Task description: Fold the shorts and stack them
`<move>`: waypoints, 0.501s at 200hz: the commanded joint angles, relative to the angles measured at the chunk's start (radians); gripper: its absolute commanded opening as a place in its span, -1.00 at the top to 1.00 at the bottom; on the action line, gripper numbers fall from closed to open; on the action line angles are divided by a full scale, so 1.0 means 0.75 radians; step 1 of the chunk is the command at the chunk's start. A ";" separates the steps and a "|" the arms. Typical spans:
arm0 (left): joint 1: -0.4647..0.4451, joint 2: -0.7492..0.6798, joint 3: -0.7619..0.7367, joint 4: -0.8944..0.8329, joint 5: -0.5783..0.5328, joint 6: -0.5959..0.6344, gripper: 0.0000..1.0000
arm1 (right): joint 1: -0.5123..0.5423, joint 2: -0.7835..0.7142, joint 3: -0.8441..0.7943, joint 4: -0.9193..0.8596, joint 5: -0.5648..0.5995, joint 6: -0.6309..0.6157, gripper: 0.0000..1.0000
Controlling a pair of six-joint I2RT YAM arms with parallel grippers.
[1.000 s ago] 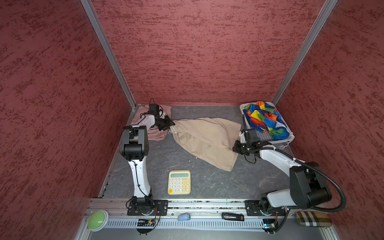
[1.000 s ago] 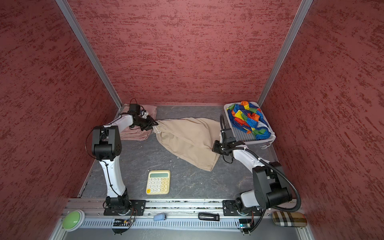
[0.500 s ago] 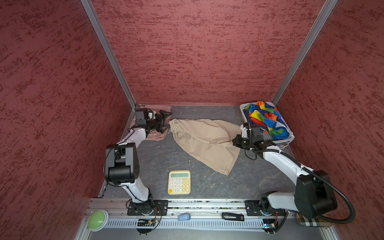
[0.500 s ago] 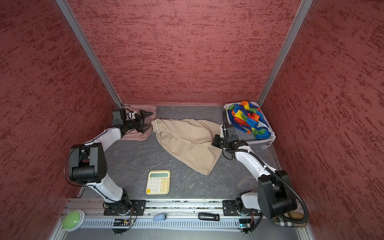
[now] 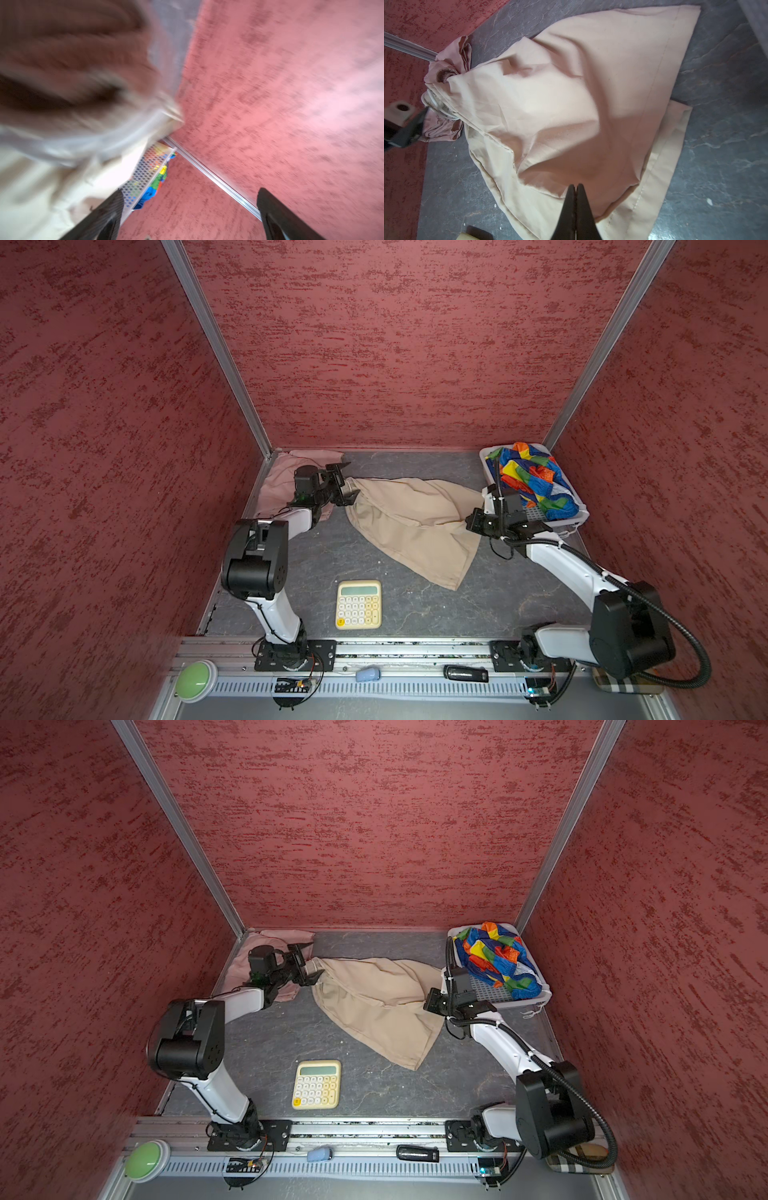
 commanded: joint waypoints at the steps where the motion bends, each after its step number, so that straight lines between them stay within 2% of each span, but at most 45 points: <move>1: 0.029 -0.064 0.133 -0.472 -0.174 0.132 -0.99 | -0.010 -0.018 0.045 0.018 0.055 -0.038 1.00; 20: 0.034 -0.031 0.258 -0.649 -0.205 0.198 -0.99 | -0.014 0.014 0.070 0.024 0.047 -0.051 1.00; 42: 0.023 0.062 0.327 -0.655 -0.203 0.134 -0.99 | -0.014 0.045 0.094 0.040 0.039 -0.064 1.00; 100: -0.012 0.230 0.472 -0.752 -0.234 0.111 -0.98 | -0.029 0.034 0.075 0.067 0.049 -0.067 1.00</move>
